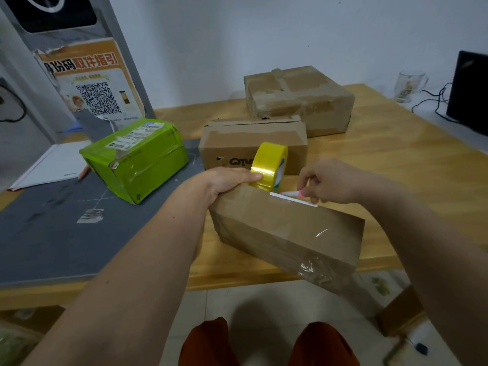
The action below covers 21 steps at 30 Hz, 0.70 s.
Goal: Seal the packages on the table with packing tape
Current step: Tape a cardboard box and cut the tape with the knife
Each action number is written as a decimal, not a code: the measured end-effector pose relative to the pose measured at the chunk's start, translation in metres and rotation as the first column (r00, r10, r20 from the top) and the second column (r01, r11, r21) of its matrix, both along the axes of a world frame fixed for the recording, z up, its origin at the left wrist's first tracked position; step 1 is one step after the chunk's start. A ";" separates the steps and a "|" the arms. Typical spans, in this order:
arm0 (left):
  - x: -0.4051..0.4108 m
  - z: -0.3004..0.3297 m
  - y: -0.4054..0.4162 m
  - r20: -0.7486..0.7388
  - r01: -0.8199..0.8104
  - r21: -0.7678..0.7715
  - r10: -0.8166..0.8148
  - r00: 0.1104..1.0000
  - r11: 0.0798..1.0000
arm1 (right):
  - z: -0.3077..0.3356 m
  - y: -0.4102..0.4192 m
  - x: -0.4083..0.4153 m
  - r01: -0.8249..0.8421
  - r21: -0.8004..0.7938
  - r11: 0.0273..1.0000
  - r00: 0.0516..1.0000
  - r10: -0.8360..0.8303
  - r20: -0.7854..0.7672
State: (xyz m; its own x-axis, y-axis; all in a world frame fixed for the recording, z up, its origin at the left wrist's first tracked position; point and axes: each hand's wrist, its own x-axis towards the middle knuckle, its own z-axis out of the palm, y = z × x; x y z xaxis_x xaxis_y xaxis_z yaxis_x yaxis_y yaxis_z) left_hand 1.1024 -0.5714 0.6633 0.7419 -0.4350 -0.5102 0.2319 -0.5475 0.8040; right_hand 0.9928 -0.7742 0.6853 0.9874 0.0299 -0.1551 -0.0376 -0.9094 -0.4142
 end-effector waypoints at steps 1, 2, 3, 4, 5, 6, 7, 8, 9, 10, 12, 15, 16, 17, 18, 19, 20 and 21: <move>0.000 0.000 0.000 -0.013 0.013 -0.014 -0.013 1.000 1.000 | -0.006 -0.004 0.001 0.011 0.027 1.000 0.998 -0.010 -0.055; 0.000 0.000 0.000 -0.023 0.017 -0.023 -0.017 1.000 1.000 | -0.013 -0.008 0.002 0.019 0.030 0.999 0.995 -0.016 -0.098; 0.000 0.000 0.000 -0.030 0.015 -0.030 -0.016 0.999 0.999 | -0.020 -0.010 0.004 0.018 0.025 1.000 0.993 -0.014 -0.117; 0.000 0.000 0.000 -0.035 0.013 -0.037 -0.014 0.999 0.999 | -0.028 -0.011 0.006 0.012 0.022 1.000 0.993 -0.009 -0.118; 0.000 0.000 0.000 -0.040 0.012 -0.044 -0.014 0.999 0.999 | -0.034 -0.012 0.007 0.011 0.024 1.000 0.993 -0.008 -0.115; -0.001 0.000 0.000 -0.046 0.013 -0.049 -0.015 0.999 0.999 | -0.040 -0.013 0.009 0.017 0.034 0.999 0.992 -0.012 -0.123; -0.001 0.000 0.000 -0.053 0.012 -0.054 -0.015 0.998 0.998 | -0.044 -0.013 0.009 0.023 0.046 0.999 0.991 -0.016 -0.131; -0.001 0.000 0.001 -0.059 0.011 -0.057 -0.015 0.998 0.998 | -0.046 -0.014 0.010 0.032 0.057 0.998 0.991 -0.024 -0.135; -0.002 0.000 0.001 -0.062 0.008 -0.060 -0.012 0.998 0.998 | -0.047 -0.015 0.011 0.044 0.070 0.997 0.991 -0.035 -0.128; -0.001 -0.001 0.001 -0.064 0.001 -0.064 -0.005 0.998 0.998 | -0.045 -0.015 0.012 0.052 0.081 0.995 0.994 -0.044 -0.098; 0.000 -0.001 0.002 -0.074 -0.018 -0.064 0.013 0.997 0.998 | -0.030 -0.010 0.011 0.048 0.125 0.991 0.998 -0.053 0.033; 0.001 -0.001 0.002 -0.089 -0.066 -0.042 0.062 0.994 0.997 | 0.008 0.015 0.004 -0.045 0.421 0.906 0.975 -0.053 0.216; 0.001 -0.002 0.002 -0.074 -0.078 -0.044 0.075 0.994 0.996 | 0.018 0.027 0.002 -0.095 0.453 0.886 0.971 -0.019 0.240; 0.002 -0.003 0.002 -0.067 -0.082 -0.068 0.078 0.995 0.994 | 0.025 0.039 0.001 -0.144 0.429 0.892 0.969 0.039 0.242; 0.002 -0.004 0.003 -0.080 -0.075 -0.111 0.066 0.995 0.991 | 0.028 0.051 0.000 -0.192 0.389 0.901 0.968 0.108 0.225; 0.003 -0.006 0.004 -0.104 -0.061 -0.153 0.045 0.994 0.986 | 0.029 0.062 -0.001 -0.232 0.354 0.906 0.966 0.172 0.193; 0.003 -0.008 0.006 -0.126 -0.044 -0.186 0.020 0.992 0.982 | 0.028 0.071 -0.001 -0.261 0.324 0.909 0.962 0.219 0.161; 0.003 -0.009 0.008 -0.142 -0.026 -0.209 -0.005 0.990 0.978 | 0.026 0.077 0.000 -0.276 0.306 0.911 0.960 0.243 0.143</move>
